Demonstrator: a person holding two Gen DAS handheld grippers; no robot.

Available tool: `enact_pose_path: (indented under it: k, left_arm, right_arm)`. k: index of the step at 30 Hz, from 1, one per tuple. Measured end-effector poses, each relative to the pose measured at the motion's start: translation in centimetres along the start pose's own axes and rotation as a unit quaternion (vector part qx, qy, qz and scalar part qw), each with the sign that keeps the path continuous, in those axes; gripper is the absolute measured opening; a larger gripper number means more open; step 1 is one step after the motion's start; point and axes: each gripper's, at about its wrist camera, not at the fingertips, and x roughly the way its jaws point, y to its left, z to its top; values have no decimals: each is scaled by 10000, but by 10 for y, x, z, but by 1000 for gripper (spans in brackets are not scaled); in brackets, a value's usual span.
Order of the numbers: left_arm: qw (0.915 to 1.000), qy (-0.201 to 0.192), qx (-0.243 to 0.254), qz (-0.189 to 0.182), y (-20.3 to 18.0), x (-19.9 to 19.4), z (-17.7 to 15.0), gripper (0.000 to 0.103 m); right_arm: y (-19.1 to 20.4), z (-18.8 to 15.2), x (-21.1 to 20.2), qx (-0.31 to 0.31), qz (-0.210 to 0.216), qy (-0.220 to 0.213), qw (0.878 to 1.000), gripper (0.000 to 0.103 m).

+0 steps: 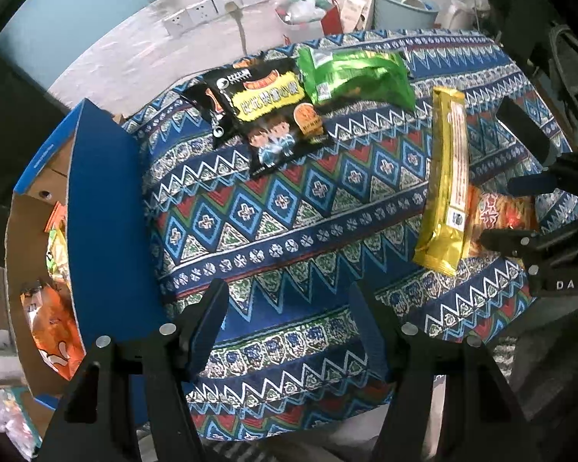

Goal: Organize snacks
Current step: 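Move both tools back over the remaining snacks on the tablecloth, then grasp the red Weiwei stick bag with right tool while left tool grasps black Bibizan bag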

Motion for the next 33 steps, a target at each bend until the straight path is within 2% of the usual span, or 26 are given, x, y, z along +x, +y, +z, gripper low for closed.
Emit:
enact_pose_path:
  k: [13, 16, 19, 24, 26, 33]
  left_arm:
    - [10000, 58, 1, -15, -1, 6, -1, 67]
    - [10000, 51, 10, 5, 0, 6, -1, 67]
    - [10000, 50, -31, -3, 2, 6, 0, 67]
    - [9999, 18, -135, -6, 9, 4, 3, 68]
    - [9998, -18, -196, 1, 12, 3, 5, 73]
    - [9982, -206, -562, 22, 31, 3, 19, 74]
  right_arm:
    - [9, -19, 29, -360, -499, 592, 9963, 69]
    - [5, -21, 34, -270, -454, 595, 9968, 55]
    - [1, -20, 29, -237, -489, 547, 9970, 47]
    - [-9, -20, 7, -89, -642, 302, 9974, 46]
    - [-12, -18, -5, 9, -686, 161, 9975, 46]
    - [-19, -2, -41, 395, -712, -585, 9950, 46]
